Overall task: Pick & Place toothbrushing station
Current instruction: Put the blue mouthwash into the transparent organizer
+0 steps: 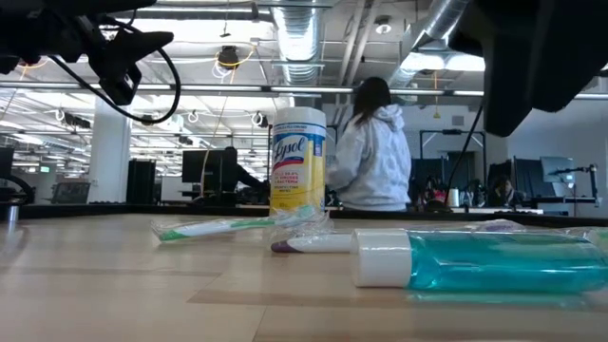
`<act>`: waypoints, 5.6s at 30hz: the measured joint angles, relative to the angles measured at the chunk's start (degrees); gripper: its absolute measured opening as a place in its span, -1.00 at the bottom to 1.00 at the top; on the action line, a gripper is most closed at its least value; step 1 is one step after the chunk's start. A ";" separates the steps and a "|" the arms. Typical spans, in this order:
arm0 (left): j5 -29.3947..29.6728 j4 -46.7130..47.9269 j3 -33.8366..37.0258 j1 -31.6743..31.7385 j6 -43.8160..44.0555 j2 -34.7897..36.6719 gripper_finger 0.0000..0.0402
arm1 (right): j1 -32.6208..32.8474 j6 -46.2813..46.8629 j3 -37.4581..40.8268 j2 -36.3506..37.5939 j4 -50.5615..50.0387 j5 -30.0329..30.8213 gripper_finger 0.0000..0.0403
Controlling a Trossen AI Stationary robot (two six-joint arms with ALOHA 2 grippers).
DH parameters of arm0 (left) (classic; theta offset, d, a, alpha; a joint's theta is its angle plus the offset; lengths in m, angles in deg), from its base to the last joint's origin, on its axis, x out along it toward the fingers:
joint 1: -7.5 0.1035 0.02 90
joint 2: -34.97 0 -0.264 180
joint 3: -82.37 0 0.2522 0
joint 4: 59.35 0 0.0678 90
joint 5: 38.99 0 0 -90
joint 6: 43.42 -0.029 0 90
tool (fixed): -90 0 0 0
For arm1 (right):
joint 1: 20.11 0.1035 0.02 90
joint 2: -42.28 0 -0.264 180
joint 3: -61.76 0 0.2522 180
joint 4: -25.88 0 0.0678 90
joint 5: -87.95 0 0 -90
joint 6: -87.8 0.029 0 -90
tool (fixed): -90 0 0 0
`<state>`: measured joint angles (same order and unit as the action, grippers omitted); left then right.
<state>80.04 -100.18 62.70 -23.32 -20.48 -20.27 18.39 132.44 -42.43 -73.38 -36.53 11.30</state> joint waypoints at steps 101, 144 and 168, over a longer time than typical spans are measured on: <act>-2.54 -6.30 0.04 -0.07 -9.86 0.00 -0.14 | -9.28 -17.57 -15.68 -9.31 -0.13 10.61 -0.57; -12.81 -16.47 0.04 -0.06 -29.16 0.02 -0.14 | -19.92 -36.20 -28.49 -9.11 16.22 8.97 -0.57; -13.18 -17.35 0.04 -0.04 -28.81 0.02 -0.57 | -20.31 -37.39 -28.46 -9.11 17.03 5.82 -0.30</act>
<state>66.86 -117.53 62.74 -23.37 -49.29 -20.25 -1.92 95.05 -70.89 -82.49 -19.50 17.11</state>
